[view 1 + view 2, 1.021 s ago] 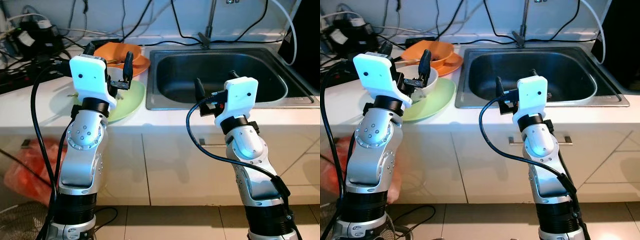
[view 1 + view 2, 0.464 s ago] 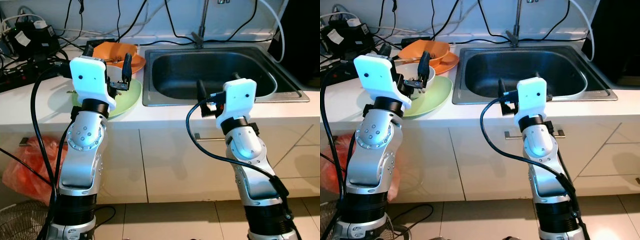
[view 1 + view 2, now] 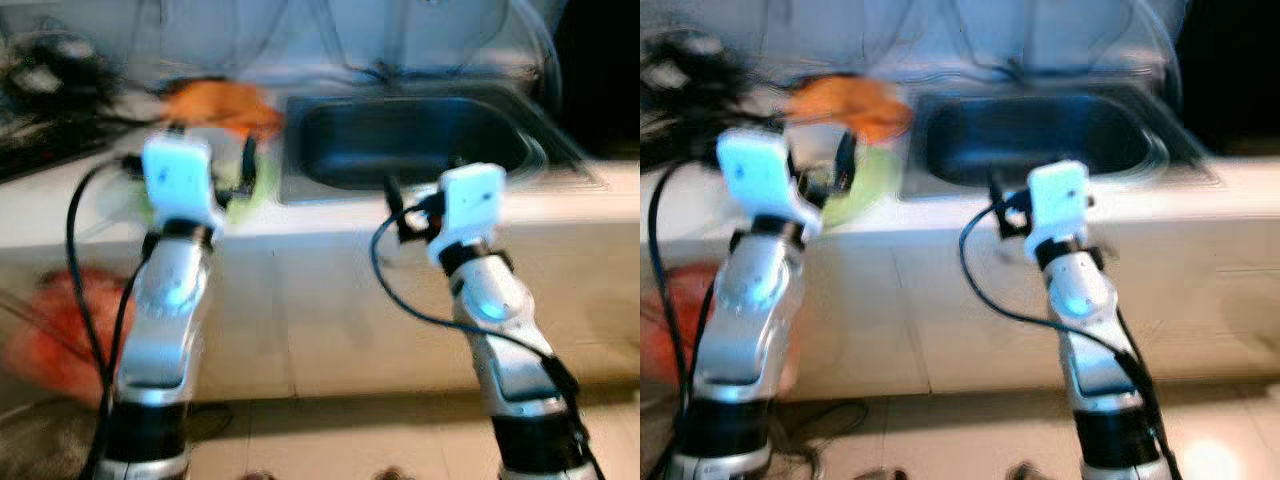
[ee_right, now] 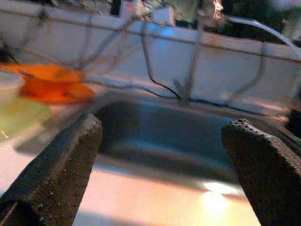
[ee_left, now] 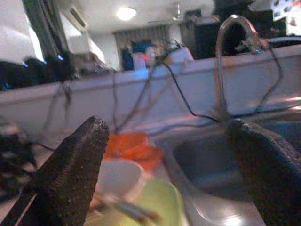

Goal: Kitchen organization

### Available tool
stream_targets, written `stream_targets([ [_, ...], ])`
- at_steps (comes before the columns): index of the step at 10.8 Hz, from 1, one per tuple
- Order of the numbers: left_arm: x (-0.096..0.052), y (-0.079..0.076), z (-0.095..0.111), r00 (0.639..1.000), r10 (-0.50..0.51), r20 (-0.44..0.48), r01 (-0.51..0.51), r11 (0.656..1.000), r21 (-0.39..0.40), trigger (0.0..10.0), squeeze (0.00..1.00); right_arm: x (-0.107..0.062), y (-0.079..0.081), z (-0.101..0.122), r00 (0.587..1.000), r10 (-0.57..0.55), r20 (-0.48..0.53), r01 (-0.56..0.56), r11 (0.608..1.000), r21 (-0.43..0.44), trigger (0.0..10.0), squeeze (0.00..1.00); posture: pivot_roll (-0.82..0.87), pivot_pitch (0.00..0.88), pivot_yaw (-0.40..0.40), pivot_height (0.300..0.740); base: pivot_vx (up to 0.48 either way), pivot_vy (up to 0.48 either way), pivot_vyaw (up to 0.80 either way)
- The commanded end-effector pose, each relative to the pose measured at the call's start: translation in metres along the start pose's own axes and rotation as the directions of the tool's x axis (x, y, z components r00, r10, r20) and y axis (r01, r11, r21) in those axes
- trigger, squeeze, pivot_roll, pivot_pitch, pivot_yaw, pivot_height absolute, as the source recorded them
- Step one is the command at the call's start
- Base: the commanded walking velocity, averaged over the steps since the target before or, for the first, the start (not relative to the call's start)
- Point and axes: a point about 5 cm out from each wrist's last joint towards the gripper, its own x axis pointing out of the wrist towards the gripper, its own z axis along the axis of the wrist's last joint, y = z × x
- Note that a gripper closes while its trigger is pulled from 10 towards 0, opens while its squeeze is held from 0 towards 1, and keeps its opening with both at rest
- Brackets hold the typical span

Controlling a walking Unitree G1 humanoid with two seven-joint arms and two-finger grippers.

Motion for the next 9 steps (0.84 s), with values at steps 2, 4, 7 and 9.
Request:
stream_targets([
  [2, -0.006, 0.006, -0.013, 0.999, 0.024, -0.048, -0.024, 1.0, 0.005, 10.0, 0.0, 0.0, 0.007, -0.003, 0.998, 0.049, -0.026, -0.049, 0.999, 0.01, 10.0, 0.0, 0.01, 0.062, 0.049, 0.74, 0.0, 0.0, 0.0],
  [4, -0.006, 0.007, -0.013, 0.998, 0.031, -0.046, -0.03, 1.0, 0.006, 10.0, 0.0, 0.0, 0.008, -0.001, 0.998, 0.055, -0.017, -0.054, 0.998, 0.016, 10.0, 0.0, 0.01, 0.063, 0.05, 0.74, 0.0, 0.0, 0.0],
  [7, -0.016, 0.012, -0.027, 0.993, 0.068, -0.097, -0.065, 0.997, 0.028, 10.0, 0.0, -0.004, 0.008, -0.001, 0.998, 0.056, -0.014, -0.056, 0.998, 0.023, 10.0, 0.0, 0.02, 0.081, 0.046, 0.74, 0.0, 0.0, 0.0],
  [9, -0.026, 0.011, -0.027, 0.992, 0.066, -0.108, -0.062, 0.997, 0.038, 10.0, 0.0, -0.013, 0.013, -0.005, 0.997, 0.071, -0.026, -0.07, 0.997, 0.041, 10.0, 0.0, 0.03, 0.111, 0.042, 0.74, 0.0, 0.0, 0.0],
])
